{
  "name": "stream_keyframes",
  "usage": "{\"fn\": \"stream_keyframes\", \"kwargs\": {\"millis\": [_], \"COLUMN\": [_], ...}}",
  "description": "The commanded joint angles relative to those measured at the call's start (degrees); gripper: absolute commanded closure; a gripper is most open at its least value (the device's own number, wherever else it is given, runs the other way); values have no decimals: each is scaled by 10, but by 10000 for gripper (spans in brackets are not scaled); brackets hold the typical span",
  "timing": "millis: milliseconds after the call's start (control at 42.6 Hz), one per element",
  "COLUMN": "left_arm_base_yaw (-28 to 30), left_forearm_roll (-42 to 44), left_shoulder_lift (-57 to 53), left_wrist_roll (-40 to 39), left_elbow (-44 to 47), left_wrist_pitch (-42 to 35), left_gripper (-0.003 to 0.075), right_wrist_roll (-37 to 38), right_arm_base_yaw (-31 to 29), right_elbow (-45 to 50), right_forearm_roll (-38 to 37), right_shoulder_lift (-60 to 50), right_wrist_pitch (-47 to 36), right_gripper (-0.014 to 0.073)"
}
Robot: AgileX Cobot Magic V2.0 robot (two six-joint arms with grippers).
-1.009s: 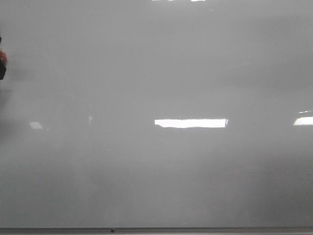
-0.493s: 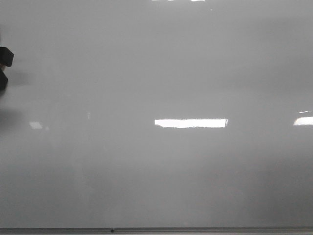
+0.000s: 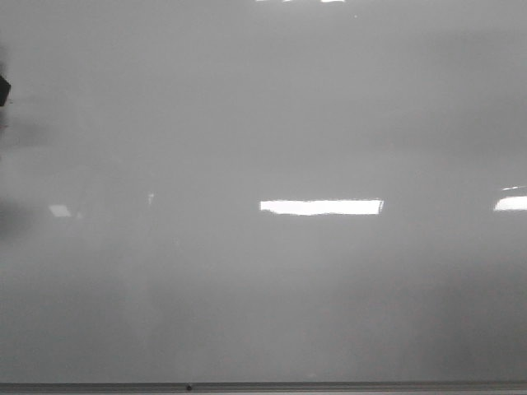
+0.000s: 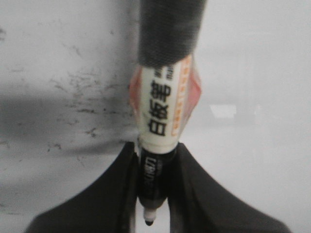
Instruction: Write number 9 on whiteboard
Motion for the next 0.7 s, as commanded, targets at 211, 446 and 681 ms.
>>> {"fn": "stream_keyframes", "kwargs": {"millis": [211,446,681], "left_arm_base_yaw": [-45,-166,-295], "left_forearm_roll": [-4,-15,-17], "left_shoulder_lift": [-126,-131,-123], "left_wrist_roll": [100,213,267], "left_elbow": [-76,-123,-130], "left_wrist_pitch": [235,331,355], "left_gripper": [739,739,739], "right_wrist_roll": [-4,-40,-81], "right_arm_base_yaw": [1,18,67], "right_elbow": [-18,-19,-42], "right_forearm_roll": [29,55,60], "right_shoulder_lift": [-6,-2,19], "right_wrist_pitch": [-27,-12,33], "right_gripper": [3,3,3]}}
